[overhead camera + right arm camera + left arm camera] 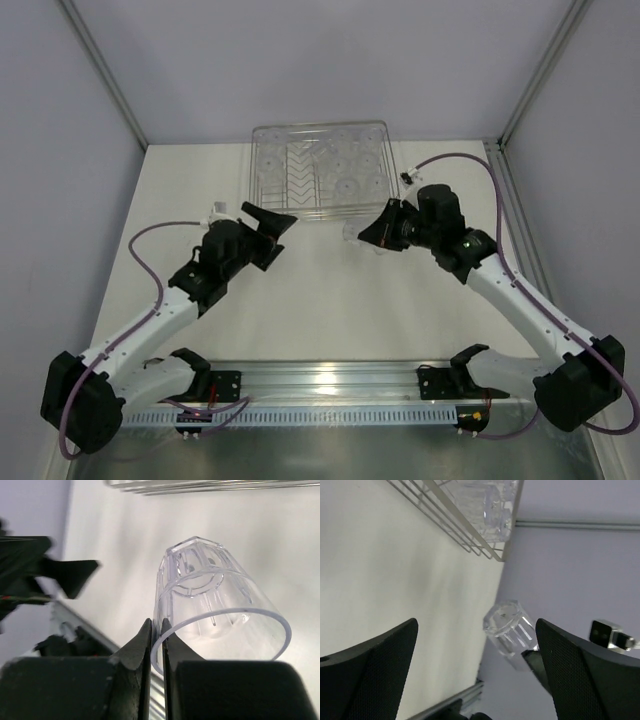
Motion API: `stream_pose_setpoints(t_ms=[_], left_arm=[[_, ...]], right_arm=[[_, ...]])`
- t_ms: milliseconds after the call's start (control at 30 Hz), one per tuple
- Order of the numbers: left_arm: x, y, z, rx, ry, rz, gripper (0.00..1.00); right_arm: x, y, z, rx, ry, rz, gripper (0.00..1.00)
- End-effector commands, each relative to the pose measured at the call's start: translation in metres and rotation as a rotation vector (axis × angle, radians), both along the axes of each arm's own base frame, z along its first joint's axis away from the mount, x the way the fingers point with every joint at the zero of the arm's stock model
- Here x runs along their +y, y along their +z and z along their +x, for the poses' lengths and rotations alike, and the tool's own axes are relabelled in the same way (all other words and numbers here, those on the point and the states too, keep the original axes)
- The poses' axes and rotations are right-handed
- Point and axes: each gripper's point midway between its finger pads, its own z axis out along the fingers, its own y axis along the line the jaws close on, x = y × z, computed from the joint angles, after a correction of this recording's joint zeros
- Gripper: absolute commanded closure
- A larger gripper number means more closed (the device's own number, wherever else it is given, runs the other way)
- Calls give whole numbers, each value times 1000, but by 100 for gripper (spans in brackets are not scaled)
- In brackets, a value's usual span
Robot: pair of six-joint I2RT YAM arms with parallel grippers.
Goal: Unload the cups from the dish rack
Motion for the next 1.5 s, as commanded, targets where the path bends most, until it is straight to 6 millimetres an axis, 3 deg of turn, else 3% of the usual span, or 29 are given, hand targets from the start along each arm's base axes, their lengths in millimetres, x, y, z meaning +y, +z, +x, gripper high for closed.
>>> stream_pose_setpoints(t_ms=[0,67,167,267,300,333,400,533,600,633,667,733,767,800,867,967,1167,1367,1467], left_arm=[[37,14,21,-70,92,326,0],[46,10,27,-77,62,490,0],[43,20,55,-110,8,685,0],[32,22,90,-105,-68,850,0],[26,-2,104,-60,-107,903,0],[20,17,118,-89,-103,917,0],[11,14,136,-104,-142,965,0],[-16,11,183,-156,-187,1009,0],[-19,6,196,-158,-205,1058,0],[-23,-15,206,-131,-227,1089,0],[-29,-3,216,-157,-221,1088,0],[-36,-11,226,-162,-265,1119,0],[-41,-34,232,-136,-299,1141,0],[-45,-22,239,-162,-295,1144,0],[-51,-38,247,-153,-330,1164,0],[-65,-40,250,-184,-377,1128,0],[-102,-47,236,-245,-520,1039,0],[-133,-36,219,-332,-625,902,0],[-137,-31,214,-333,-640,895,0]], right_arm=[[-96,-41,0,102,-239,-556,96],[-129,-45,5,139,-326,-741,96],[-162,-52,-10,214,-393,-880,96],[-186,-68,-18,295,-444,-912,96],[-194,-77,-22,327,-450,-930,96],[-199,-82,-23,344,-460,-942,96],[-215,-93,-24,372,-494,-965,96],[-232,-96,-17,387,-541,-950,96],[-238,-99,-10,412,-560,-941,96],[-236,-100,-7,421,-552,-932,96],[-237,-100,-5,431,-554,-939,96],[-243,-105,0,464,-567,-950,96],[-243,-107,1,476,-566,-949,96],[-244,-109,1,488,-566,-947,96],[-246,-115,3,517,-570,-951,96],[-252,-118,4,538,-590,-966,96],[-262,-124,5,584,-624,-974,96],[-265,-126,4,604,-631,-959,94],[-264,-127,5,607,-627,-952,93]])
